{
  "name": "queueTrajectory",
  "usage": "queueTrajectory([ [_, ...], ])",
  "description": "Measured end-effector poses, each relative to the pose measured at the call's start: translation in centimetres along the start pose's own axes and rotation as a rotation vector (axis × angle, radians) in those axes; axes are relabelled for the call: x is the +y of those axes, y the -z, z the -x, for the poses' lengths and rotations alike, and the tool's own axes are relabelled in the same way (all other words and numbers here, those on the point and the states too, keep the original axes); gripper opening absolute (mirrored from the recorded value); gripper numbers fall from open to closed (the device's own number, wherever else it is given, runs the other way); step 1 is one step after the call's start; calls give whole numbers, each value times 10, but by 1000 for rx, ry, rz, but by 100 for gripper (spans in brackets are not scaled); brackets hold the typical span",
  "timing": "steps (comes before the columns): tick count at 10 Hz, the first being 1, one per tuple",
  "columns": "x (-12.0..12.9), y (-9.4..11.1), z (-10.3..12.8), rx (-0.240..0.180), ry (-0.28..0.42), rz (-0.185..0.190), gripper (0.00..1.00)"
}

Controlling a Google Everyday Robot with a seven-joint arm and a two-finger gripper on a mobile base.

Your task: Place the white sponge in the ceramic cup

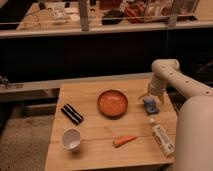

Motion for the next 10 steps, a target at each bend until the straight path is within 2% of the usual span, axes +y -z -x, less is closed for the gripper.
queueTrajectory([
  [3,3,-7,-3,-9,67,-16,80],
  [8,4,-31,-7,-5,166,-13,80],
  [10,7,-39,-8,-25,199,-44,80],
])
